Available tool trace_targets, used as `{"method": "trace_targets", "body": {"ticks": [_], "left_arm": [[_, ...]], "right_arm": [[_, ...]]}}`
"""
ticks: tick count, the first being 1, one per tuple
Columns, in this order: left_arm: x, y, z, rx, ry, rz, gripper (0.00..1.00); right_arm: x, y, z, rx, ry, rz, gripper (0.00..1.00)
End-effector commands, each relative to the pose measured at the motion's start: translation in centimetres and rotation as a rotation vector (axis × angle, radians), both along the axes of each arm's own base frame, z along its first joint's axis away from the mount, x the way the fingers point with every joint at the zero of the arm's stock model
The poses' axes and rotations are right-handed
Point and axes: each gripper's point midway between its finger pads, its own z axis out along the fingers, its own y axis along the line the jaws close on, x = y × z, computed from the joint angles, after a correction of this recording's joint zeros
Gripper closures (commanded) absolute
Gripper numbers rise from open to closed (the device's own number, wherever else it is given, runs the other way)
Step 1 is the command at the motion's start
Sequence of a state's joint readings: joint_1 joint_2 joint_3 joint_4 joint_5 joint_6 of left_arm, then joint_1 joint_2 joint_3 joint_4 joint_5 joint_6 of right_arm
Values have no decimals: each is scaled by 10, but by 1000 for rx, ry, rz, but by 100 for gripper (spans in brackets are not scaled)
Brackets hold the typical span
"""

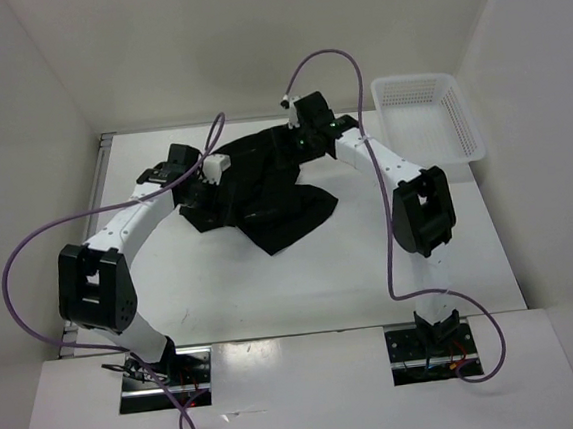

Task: Fold and stack the shorts
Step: Move the shorts to the center of the board

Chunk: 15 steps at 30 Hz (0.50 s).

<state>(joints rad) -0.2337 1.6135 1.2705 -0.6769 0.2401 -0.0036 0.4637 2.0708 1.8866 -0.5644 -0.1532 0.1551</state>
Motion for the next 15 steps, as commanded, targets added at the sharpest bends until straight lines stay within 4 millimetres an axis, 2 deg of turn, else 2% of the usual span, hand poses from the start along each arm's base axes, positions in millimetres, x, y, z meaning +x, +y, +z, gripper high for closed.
{"method": "trace_targets", "body": {"ticks": [1,3,6,10,13,15], "left_arm": [[-2,-1,-7,-8,15,-8,0],[-1,-3,-9,-17,19,-13,0],[0,-7,-12,-16,21,-23,0],[0,-7,-17,-14,29,-23,0],[-6,-4,-22,-2,41,-18,0],[-11,-3,-24,0,48,-18,0]], "right_arm": [[-42,-5,-9,-14,42,120,15],[-71,-2,-23,27,112,196,15],[-85,-3,-40,32,151,223,15],[-86,3,-49,47,145,283,12],[-75,9,-53,17,105,306,12],[-70,10,-53,4,86,327,16]]}}
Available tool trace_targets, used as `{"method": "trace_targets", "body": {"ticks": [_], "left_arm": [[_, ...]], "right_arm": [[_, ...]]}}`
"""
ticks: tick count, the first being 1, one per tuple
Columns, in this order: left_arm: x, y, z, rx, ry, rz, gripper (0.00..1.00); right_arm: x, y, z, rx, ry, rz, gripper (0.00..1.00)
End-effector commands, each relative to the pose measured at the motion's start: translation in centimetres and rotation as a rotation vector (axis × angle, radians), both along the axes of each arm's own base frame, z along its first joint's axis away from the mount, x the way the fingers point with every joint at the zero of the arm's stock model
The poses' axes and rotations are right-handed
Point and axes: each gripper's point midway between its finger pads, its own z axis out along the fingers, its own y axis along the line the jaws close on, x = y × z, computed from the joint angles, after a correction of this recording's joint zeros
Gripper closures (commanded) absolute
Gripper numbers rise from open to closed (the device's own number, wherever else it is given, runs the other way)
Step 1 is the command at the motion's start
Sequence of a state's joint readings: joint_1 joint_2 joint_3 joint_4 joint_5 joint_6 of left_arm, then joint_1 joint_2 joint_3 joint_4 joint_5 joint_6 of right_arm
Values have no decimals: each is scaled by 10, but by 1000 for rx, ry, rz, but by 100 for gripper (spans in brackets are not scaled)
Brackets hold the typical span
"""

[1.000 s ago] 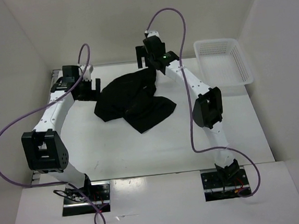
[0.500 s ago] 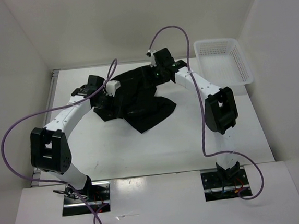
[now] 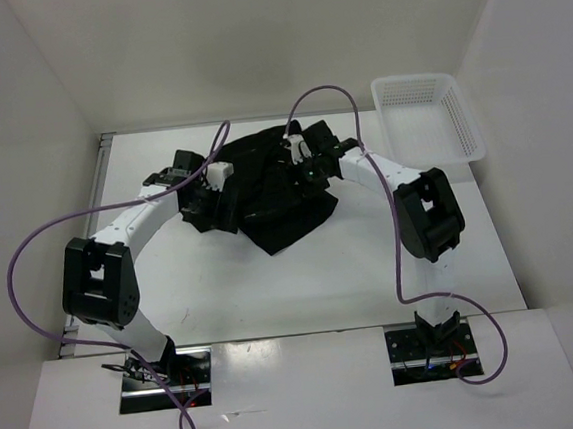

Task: Fold and stack the shorts
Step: Move the shorts to the center of the board

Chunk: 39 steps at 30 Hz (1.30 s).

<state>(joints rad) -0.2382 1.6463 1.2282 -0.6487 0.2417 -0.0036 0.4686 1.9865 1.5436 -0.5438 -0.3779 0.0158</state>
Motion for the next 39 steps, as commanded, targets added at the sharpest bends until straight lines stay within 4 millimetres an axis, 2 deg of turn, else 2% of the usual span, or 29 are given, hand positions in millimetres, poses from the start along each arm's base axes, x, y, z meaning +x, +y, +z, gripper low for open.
{"method": "trace_targets", "body": {"ticks": [1,7,9,11,12,14,15,16,17,20,22,24,27,28,30,31,33,34,35,39], "left_arm": [[-8,-2,-5,-8,11,-13,0],[-9,-1,-8,-4,14,-11,0],[0,2,-2,13,-20,0,0],[1,2,-2,13,-21,0,0],[1,2,-2,13,-21,0,0],[-2,2,-6,15,-10,0,0],[-3,0,-5,4,-7,-6,0],[-7,-2,-7,-12,6,-14,0],[-8,-4,-10,-21,17,-19,0],[-8,-9,-19,-42,46,-31,0],[-5,-10,-26,-41,52,-31,0],[-7,-10,-39,-33,90,-30,0],[-7,-10,-49,-27,112,-30,0],[-10,-11,-51,-36,124,-34,0],[-13,-13,-53,-48,128,-39,0],[-10,-13,-53,-50,120,-40,0],[-11,-11,-56,-39,118,-35,0],[-11,-11,-56,-39,118,-35,0],[-10,-11,-53,-41,109,-35,0],[-12,-7,-54,-22,106,-27,0]], "right_arm": [[21,17,22,42,-124,72,18],[10,40,-4,44,-91,137,28],[13,48,-7,49,-87,140,42],[23,51,0,51,-115,132,55],[25,50,-1,41,-120,124,67],[30,49,3,30,-141,110,81],[31,48,3,24,-144,105,93],[32,47,3,21,-150,111,99],[34,49,12,30,-167,111,100],[31,55,36,83,-177,120,100],[31,62,59,131,-200,133,100],[30,62,65,137,-211,133,100],[21,55,52,107,-191,155,100],[18,51,41,87,-172,147,98],[14,48,33,75,-158,154,86],[10,49,30,83,-144,164,71],[4,51,25,94,-123,200,60],[-4,55,22,122,-86,228,55],[-4,59,27,143,-89,241,53],[-7,59,11,129,-75,294,43]]}}
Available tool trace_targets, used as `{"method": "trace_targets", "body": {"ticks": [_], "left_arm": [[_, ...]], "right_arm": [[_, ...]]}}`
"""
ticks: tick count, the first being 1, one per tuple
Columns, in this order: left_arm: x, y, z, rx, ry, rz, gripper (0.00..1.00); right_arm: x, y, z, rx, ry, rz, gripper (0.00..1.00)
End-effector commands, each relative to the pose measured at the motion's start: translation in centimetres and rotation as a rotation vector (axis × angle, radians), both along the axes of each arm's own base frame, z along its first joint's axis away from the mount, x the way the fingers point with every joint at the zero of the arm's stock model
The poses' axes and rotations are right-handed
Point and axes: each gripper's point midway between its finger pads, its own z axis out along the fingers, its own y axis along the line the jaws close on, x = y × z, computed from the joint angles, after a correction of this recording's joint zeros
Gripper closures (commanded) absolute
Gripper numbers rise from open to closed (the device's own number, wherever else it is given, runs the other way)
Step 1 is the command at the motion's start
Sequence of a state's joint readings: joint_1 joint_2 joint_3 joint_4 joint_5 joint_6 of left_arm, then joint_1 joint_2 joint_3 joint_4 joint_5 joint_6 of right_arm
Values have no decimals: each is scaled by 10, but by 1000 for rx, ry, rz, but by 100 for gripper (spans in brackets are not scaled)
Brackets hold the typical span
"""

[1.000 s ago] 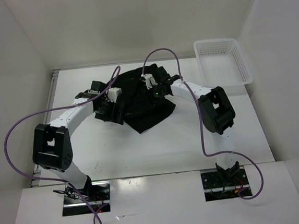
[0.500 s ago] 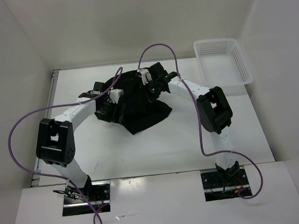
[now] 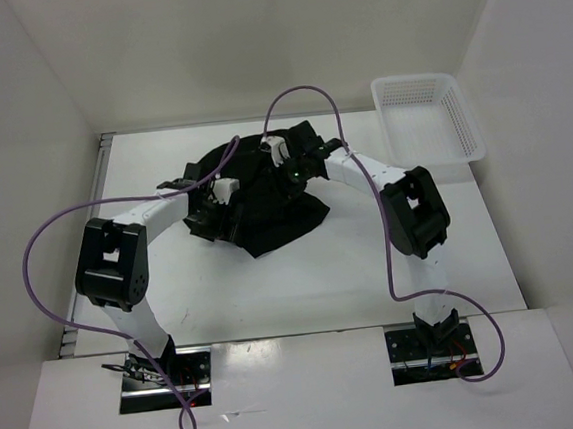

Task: Fold and stack the shorts
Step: Move the shorts to the center of the board

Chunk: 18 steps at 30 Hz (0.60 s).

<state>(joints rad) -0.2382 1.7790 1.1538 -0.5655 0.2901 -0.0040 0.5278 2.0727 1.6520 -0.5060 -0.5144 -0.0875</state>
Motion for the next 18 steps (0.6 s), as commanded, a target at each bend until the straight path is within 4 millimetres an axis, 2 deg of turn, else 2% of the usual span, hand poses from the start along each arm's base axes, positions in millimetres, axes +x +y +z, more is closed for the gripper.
{"method": "trace_targets", "body": {"ticks": [1,4,7,10,12,14,18], "left_arm": [[-3,-1,3,-6,-16,-9,0],[-3,2,5,12,-22,-2,0],[-5,3,7,12,-22,-2,0],[-8,4,5,15,-13,-2,0],[-7,3,8,12,-22,-2,0],[-7,3,8,12,-22,-2,0],[-8,2,5,6,-11,-5,0]], "right_arm": [[-9,5,-4,12,1,90,41],[-18,2,-25,-8,47,124,33],[-22,1,-37,-13,74,138,27],[-25,0,-40,-18,83,138,20],[-25,-4,-45,-37,84,127,20],[-23,-9,-35,-34,64,105,18],[-36,-15,-37,-37,96,85,18]]}}
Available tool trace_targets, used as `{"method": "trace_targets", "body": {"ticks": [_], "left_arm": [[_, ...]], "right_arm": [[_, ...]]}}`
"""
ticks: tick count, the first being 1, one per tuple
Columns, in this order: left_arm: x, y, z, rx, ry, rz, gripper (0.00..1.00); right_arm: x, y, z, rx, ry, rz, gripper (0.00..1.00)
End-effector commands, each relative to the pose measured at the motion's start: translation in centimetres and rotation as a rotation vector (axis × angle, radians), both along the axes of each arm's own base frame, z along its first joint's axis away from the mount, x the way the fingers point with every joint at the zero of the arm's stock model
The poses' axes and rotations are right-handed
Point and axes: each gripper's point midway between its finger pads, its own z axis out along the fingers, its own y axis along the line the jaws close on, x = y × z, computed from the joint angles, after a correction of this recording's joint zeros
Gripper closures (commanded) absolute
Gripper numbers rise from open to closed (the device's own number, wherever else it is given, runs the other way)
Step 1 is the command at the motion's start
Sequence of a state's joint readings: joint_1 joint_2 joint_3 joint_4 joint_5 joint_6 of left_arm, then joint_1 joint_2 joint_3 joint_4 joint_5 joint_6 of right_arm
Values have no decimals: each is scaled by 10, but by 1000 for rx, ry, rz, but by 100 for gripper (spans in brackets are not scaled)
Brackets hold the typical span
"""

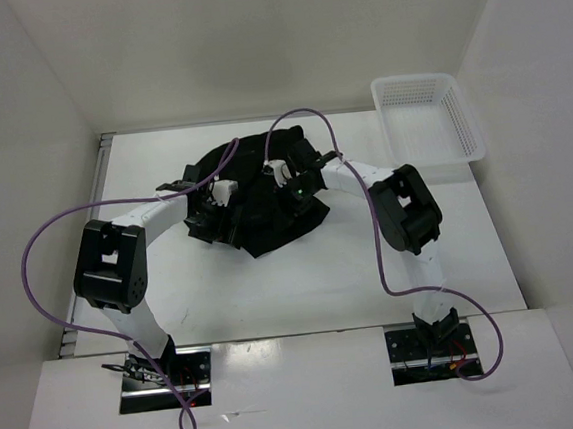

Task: Fold and stack the shorts
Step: Move the shorts to the center of the board

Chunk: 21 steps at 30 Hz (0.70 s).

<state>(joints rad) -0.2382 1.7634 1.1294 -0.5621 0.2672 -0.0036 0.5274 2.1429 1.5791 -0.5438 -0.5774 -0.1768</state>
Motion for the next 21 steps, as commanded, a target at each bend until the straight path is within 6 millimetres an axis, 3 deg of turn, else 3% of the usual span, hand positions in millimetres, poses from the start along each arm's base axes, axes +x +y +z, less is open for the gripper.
{"method": "trace_targets", "body": {"ticks": [1,3,7,10,16,21], "left_arm": [[-4,-3,8,-16,-11,-12,0],[-4,-5,8,-26,-9,-15,0],[-5,-5,5,-24,0,-15,0],[-4,-3,5,-14,-2,-12,0],[-4,-3,8,-16,-11,-12,0],[0,-6,9,-30,-26,-16,0]], "right_arm": [[-7,-5,17,21,-13,-9,18],[-2,0,20,41,-15,-38,18],[31,18,32,77,-76,-58,22],[44,24,35,87,-94,-78,26],[32,39,34,97,-73,-71,39],[31,46,24,73,-74,-87,62]]}}
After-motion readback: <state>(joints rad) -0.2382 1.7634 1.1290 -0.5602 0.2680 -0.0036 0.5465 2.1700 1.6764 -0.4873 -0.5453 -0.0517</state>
